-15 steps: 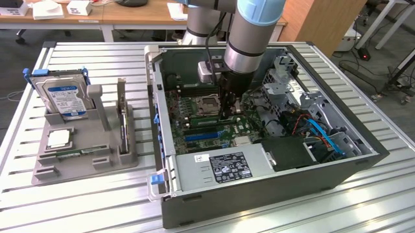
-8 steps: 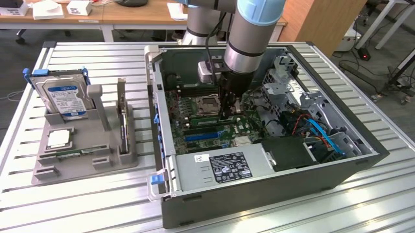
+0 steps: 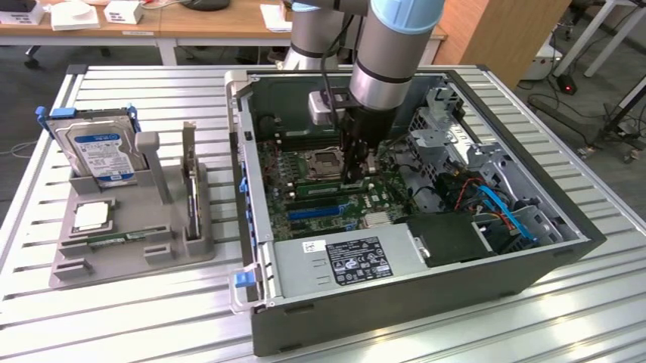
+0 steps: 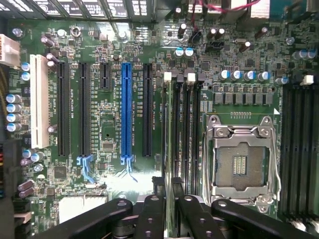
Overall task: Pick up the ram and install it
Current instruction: 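Insert the ram into the slot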
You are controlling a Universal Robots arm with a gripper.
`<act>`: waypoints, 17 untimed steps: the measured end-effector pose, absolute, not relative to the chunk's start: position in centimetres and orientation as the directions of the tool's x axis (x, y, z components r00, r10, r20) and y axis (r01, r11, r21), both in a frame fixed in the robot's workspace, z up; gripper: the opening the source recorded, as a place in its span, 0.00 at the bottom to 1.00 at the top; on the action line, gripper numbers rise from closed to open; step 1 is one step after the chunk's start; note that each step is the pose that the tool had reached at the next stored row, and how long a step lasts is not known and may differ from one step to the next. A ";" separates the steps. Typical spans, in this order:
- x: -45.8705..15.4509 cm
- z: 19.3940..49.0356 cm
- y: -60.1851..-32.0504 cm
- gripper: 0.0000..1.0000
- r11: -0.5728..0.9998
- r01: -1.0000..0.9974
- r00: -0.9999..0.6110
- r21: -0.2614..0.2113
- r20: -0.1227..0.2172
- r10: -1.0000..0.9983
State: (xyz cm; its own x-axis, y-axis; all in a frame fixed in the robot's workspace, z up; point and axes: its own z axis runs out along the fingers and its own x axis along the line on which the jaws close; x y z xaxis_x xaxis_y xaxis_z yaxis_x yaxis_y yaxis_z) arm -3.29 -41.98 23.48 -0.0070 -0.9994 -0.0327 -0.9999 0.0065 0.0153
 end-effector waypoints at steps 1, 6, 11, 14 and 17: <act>-3.3 23.7 -42.0 0.18 0.007 -1.000 -0.007 0.015 -0.033 -0.999; -3.3 24.5 -42.0 0.18 0.007 -1.000 -0.007 0.015 -0.033 -0.999; -3.3 25.2 -42.0 0.18 0.007 -1.000 -0.007 0.015 -0.033 -0.999; -3.3 25.4 -42.0 0.18 0.007 -1.000 -0.007 0.015 -0.033 -0.999; -3.3 25.6 -42.0 0.18 0.006 -1.000 -0.007 0.015 -0.033 -0.999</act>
State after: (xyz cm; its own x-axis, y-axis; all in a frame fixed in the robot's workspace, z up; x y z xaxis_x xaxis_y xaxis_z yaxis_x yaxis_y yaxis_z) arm -3.29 -41.98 25.64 -0.0070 -0.9994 -0.0327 -0.9999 0.0065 0.0153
